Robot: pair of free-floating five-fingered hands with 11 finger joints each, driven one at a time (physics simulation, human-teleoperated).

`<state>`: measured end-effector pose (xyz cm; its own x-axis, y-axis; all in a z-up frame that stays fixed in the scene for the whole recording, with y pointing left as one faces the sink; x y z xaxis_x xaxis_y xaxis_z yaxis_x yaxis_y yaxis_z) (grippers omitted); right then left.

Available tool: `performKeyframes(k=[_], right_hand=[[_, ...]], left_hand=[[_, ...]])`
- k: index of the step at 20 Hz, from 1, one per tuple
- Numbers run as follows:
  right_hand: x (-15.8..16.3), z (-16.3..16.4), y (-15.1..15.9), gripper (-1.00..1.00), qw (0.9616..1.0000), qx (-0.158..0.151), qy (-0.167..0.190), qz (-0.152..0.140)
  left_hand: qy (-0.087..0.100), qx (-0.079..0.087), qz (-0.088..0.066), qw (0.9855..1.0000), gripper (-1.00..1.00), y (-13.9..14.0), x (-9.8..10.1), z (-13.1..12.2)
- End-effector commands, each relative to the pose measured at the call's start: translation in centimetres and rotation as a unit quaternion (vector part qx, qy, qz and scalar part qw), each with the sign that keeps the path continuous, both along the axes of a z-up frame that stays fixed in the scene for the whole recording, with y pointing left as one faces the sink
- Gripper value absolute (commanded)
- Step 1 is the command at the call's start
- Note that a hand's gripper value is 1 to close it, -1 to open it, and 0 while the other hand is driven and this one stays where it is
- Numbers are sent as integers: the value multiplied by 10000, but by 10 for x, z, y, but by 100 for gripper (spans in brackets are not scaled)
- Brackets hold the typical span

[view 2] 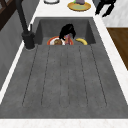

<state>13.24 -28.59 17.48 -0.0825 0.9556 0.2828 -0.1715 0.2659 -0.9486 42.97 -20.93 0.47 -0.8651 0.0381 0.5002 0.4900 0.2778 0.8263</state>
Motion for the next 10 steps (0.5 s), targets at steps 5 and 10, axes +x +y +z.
performKeyframes(k=[5, 10], right_hand=[[0, 0, 0, 0, 10000, 0, 0, 0], [0, 0, 0, 0, 10000, 0, 0, 0]], left_hand=[[-141, 52, -303, 9994, -100, 33, -11, 54], [-127, 19, -389, 9992, -100, 53, -20, 84]])
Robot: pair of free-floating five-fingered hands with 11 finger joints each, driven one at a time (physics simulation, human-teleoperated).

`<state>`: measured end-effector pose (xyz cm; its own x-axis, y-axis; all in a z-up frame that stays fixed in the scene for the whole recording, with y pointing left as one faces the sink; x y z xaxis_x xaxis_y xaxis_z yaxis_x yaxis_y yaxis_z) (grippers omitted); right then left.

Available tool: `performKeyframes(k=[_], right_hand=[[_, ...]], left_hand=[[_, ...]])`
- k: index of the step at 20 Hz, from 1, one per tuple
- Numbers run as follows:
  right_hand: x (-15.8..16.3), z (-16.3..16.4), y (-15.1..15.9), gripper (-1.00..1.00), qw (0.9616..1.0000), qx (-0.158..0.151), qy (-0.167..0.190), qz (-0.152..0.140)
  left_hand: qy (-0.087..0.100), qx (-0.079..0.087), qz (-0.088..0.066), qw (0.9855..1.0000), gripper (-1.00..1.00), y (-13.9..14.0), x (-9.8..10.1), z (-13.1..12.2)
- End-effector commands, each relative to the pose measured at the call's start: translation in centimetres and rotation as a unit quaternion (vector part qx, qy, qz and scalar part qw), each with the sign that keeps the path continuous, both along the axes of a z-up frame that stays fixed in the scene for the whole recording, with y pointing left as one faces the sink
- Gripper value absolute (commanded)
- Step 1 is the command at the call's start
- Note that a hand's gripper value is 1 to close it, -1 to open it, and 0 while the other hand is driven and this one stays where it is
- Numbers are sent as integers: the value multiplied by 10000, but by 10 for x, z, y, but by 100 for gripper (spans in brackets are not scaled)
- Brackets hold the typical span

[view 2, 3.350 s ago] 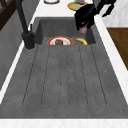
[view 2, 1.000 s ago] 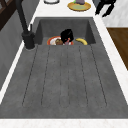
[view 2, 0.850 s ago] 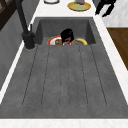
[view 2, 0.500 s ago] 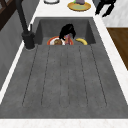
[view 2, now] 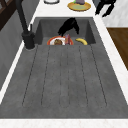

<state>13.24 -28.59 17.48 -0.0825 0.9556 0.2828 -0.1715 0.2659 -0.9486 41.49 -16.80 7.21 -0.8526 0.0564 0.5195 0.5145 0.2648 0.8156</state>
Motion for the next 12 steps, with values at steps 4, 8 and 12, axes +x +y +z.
performKeyframes(k=[4, 8, 12], right_hand=[[0, 0, 0, 0, 10000, 0, 0, 0], [0, 0, 0, 0, 10000, 0, 0, 0], [0, 0, 0, 0, 10000, 0, 0, 0]], left_hand=[[-213, -9, -231, 9995, -100, 34, -6, 28], [-206, 67, -253, 9994, -100, 53, -10, 28], [-138, 35, -254, 9996, -100, 75, -11, 32]])
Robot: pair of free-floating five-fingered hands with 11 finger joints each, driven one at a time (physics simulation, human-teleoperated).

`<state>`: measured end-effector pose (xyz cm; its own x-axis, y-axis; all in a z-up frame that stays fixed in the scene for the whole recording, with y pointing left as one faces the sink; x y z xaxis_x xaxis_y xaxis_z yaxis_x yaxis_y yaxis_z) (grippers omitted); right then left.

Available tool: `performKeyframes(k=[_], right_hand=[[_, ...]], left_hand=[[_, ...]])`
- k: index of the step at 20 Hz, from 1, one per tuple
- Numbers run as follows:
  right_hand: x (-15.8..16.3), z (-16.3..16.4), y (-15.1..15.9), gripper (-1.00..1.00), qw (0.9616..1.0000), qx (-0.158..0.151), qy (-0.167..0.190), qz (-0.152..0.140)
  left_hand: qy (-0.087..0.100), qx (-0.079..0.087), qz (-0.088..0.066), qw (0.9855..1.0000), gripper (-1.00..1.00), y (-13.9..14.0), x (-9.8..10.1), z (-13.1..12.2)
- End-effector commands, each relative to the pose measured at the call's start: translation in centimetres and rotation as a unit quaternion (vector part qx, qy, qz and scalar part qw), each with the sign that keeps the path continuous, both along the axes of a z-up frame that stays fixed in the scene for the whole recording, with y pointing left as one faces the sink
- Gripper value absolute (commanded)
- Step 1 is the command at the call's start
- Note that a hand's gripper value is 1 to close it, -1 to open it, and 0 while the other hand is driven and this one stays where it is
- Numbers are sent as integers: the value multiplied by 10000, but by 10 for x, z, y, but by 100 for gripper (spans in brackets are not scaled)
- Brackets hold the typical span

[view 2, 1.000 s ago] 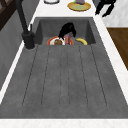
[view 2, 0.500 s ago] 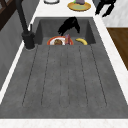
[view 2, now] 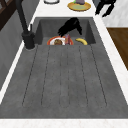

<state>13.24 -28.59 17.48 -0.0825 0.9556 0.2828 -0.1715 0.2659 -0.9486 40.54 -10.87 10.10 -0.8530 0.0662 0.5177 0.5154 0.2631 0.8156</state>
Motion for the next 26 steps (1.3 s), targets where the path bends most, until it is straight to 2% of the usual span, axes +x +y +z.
performKeyframes(k=[1, 3, 5, 6, 8, 16, 20, 21, 22, 24, 26], right_hand=[[0, 0, 0, 0, 10000, 0, 0, 0], [0, 0, 0, 0, 10000, 0, 0, 0], [0, 0, 0, 0, 10000, 0, 0, 0], [0, 0, 0, 0, 10000, 0, 0, 0], [0, 0, 0, 0, 10000, 0, 0, 0], [0, 0, 0, 0, 10000, 0, 0, 0], [0, 0, 0, 0, 10000, 0, 0, 0], [0, 0, 0, 0, 10000, 0, 0, 0], [0, 0, 0, 0, 10000, 0, 0, 0], [0, 0, 0, 0, 10000, 0, 0, 0], [0, 0, 0, 0, 10000, 0, 0, 0]], left_hand=[[-88, 50, -216, 9997, -100, 20, -2, 5], [65, 26, -192, 9998, -100, 29, -1, 22], [104, 3, -206, 9997, -100, 38, -3, 29], [33, 3, -226, 9997, -100, 43, -6, 33], [6, 0, -242, 9997, -100, 50, -10, 45], [4, -14, -207, 9998, -100, 86, -31, 93], [46, 7, -153, 9999, -100, 110, -47, 106], [118, -27, -47, 9999, -100, 120, -50, 107], [151, -29, -49, 9999, -100, 126, -52, 110], [47, -30, -52, 10000, -100, 139, -60, 111], [20, 52, -4, 10000, -100, 148, -71, 109]])
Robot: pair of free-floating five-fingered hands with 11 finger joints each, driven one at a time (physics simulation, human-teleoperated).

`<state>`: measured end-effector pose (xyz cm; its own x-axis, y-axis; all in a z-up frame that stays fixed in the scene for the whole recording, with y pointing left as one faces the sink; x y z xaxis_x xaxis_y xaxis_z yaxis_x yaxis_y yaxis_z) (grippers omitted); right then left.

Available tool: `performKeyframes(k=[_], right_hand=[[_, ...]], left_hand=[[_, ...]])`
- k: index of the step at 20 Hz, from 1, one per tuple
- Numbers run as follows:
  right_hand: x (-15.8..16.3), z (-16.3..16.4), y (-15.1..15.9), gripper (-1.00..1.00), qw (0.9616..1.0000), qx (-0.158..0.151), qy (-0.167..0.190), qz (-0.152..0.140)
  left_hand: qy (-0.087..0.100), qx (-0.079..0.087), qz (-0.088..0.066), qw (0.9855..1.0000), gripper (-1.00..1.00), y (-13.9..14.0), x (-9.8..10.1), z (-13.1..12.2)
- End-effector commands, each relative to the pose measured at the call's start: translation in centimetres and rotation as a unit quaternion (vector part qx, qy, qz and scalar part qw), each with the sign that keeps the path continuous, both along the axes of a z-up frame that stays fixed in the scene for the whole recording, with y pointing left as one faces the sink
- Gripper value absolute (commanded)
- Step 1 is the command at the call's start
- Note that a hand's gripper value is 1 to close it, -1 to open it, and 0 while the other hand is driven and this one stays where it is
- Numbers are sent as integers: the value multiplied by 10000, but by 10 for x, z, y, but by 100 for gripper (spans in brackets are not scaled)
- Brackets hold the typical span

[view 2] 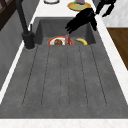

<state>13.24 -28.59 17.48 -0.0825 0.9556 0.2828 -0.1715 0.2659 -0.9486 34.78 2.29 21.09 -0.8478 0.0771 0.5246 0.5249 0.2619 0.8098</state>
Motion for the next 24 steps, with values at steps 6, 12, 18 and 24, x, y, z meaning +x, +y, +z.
performKeyframes(k=[6, 12, 18, 24], right_hand=[[0, 0, 0, 0, 10000, 0, 0, 0], [0, 0, 0, 0, 10000, 0, 0, 0], [0, 0, 0, 0, 10000, 0, 0, 0], [0, 0, 0, 0, 10000, 0, 0, 0]], left_hand=[[-60, 114, 51, 9999, -100, 53, -42, 0], [-29, 40, 152, 9999, -100, 91, -68, -2], [-21, 53, 156, 9999, -100, 130, -93, -3], [-14, 84, 144, 9999, -100, 168, -119, -7]])
